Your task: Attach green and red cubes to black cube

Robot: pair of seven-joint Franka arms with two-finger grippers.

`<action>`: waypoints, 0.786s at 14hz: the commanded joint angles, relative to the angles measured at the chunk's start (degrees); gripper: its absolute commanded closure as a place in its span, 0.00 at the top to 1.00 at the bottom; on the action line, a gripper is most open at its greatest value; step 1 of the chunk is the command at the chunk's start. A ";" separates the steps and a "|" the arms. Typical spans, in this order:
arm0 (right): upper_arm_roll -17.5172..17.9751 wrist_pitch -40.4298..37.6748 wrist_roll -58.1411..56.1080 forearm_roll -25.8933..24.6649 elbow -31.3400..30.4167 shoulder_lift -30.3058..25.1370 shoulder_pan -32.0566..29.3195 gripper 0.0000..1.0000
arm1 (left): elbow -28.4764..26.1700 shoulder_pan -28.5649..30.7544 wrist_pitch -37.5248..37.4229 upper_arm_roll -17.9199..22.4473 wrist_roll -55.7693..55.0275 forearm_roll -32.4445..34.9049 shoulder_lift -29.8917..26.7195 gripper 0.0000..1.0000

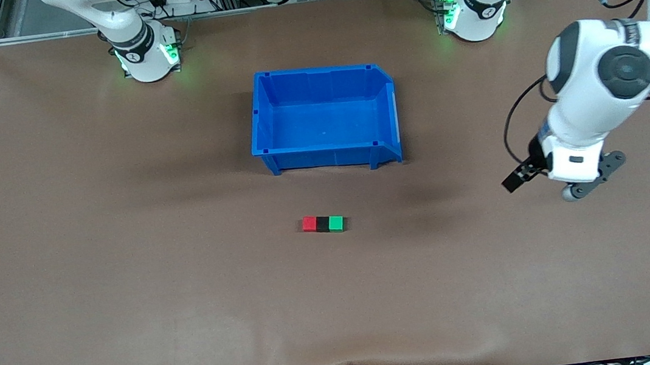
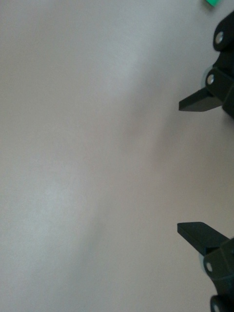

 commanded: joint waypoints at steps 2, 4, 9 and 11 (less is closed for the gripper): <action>-0.17 -0.74 -0.07 0.55 1.22 0.64 -0.01 1.00 | 1.38 5.97 -6.30 -0.71 20.92 -1.83 -3.36 1.00; -0.17 -0.74 -0.07 0.63 1.22 0.64 -0.01 1.00 | 4.81 7.38 -10.17 -0.62 29.29 -1.83 -2.84 1.00; -0.17 -0.74 0.02 0.63 1.30 0.73 -0.01 1.00 | 12.90 3.54 -18.08 1.30 31.00 -1.74 -2.49 1.00; -0.17 -0.74 0.02 0.63 1.22 0.73 -0.01 1.00 | 14.84 -1.47 -23.08 7.17 31.52 -2.27 -3.27 1.00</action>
